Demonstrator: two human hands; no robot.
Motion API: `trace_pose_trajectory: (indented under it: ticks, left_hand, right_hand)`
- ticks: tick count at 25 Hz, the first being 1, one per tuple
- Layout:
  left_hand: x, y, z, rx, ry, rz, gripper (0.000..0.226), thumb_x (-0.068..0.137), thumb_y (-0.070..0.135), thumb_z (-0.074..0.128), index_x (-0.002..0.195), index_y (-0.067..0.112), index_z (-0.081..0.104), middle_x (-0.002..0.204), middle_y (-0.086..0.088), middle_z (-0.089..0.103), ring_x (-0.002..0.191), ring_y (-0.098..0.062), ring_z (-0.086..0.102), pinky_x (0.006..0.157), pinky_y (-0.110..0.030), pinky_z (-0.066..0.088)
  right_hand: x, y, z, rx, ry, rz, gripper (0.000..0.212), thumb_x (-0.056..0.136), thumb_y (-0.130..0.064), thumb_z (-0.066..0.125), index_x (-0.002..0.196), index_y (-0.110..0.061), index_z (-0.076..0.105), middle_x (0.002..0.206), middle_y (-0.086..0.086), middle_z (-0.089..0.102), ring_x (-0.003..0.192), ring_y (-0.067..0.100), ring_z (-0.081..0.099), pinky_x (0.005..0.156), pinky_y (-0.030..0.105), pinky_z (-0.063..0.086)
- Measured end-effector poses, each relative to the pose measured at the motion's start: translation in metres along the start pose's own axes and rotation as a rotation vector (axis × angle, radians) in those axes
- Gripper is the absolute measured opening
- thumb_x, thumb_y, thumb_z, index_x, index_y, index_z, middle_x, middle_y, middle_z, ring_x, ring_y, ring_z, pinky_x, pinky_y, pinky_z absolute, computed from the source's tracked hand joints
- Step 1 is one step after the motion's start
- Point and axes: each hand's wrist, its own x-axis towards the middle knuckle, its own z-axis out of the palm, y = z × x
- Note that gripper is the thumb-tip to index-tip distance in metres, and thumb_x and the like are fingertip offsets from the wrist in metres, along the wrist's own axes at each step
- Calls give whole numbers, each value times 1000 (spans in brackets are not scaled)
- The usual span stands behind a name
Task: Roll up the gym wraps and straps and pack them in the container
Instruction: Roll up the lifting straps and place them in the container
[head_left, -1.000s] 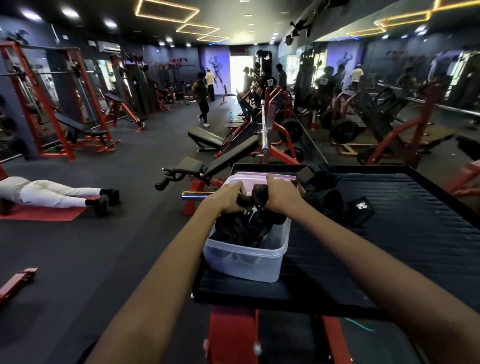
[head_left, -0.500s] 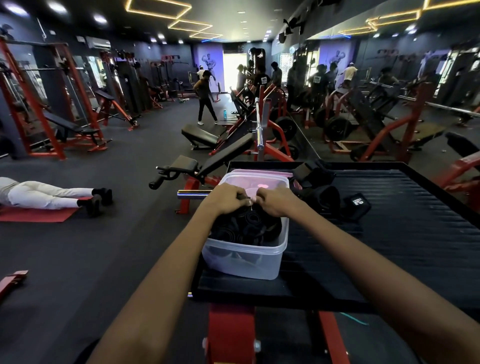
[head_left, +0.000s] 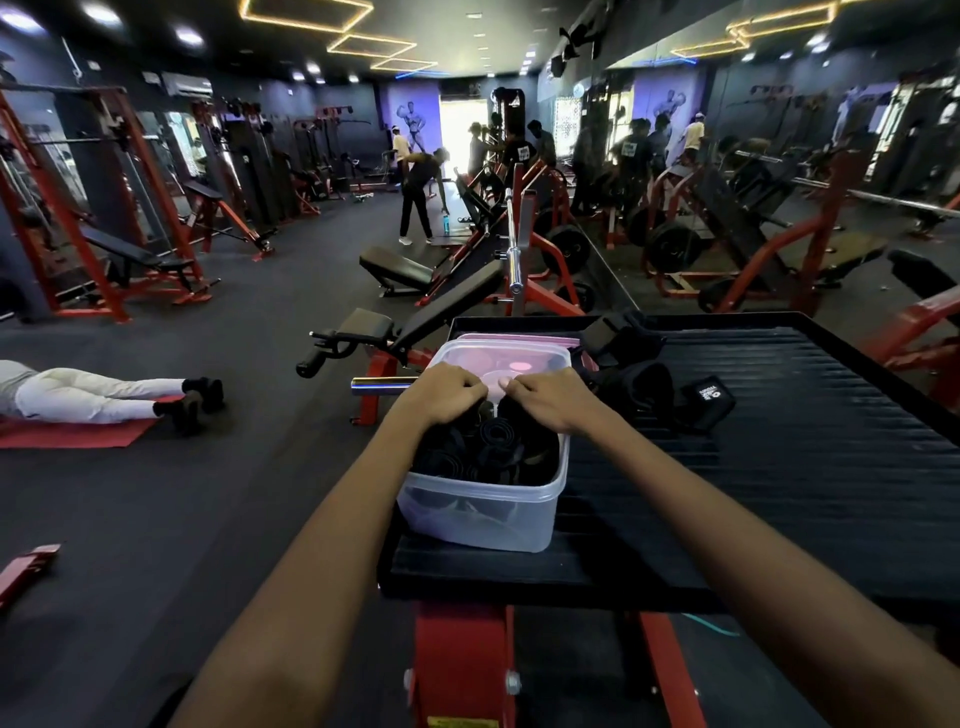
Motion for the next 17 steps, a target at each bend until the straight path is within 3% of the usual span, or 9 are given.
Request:
trace_pose_trajectory:
  ticks: [2,4,6,8,10,12,14,17]
  left_hand:
    - [2,-3,1,-27,-5,28,24,91,26,48,81,18,68,87,-3,67,88,-20,57,79,-28,42]
    - [1,-3,0,-125,59,78,19,91,22,53,95,14,69,103,0,68,98,-15,58,85,-22,38]
    - [-3,2,-3,-278,208,97,16,89,12,56,98,11,68,104,3,66,101,-11,56,84,-14,33]
    - [-11,12,-5,-502,380,39,16,88,7,56,98,14,67,103,5,64,99,-9,55,89,-16,35]
    - [-24,28,-4,-793,471,-39,16,90,8,54,92,21,64,103,0,65,100,-13,58,92,-23,40]
    - [-40,53,2,-1012,462,-102,15,92,14,52,92,23,63,108,-6,66,101,-16,59,93,-27,43]
    - [-55,77,10,-1113,433,-139,14,94,18,49,99,18,62,111,-6,65,103,-16,59,92,-27,43]
    - [-68,103,25,-1139,428,-160,18,94,19,49,104,12,61,110,-7,64,103,-16,59,94,-27,44]
  right_hand:
    - [1,3,3,306,113,31,49,101,-40,30,100,-3,62,112,16,66,109,31,56,101,40,36]
    - [-3,5,4,616,297,26,38,100,-31,40,99,0,62,104,14,66,100,26,58,84,32,40]
    - [-11,5,4,811,458,5,23,98,-22,47,105,-7,63,108,7,63,101,17,55,80,21,40]
    - [-20,3,-2,958,539,5,19,96,-19,50,106,-9,62,106,2,60,100,13,54,82,16,40]
    - [-30,1,-10,1104,537,42,17,96,-21,51,104,-11,62,103,0,60,98,13,55,81,18,42]
    - [-41,0,-19,1249,509,98,14,96,-25,50,98,-17,61,101,-2,60,97,15,57,75,19,42]
    - [-51,4,-24,1337,479,134,13,96,-24,48,95,-18,61,103,0,61,96,17,58,74,20,43]
    - [-70,14,-25,1305,453,153,23,95,-23,49,102,-5,62,109,13,65,95,18,59,73,19,42]
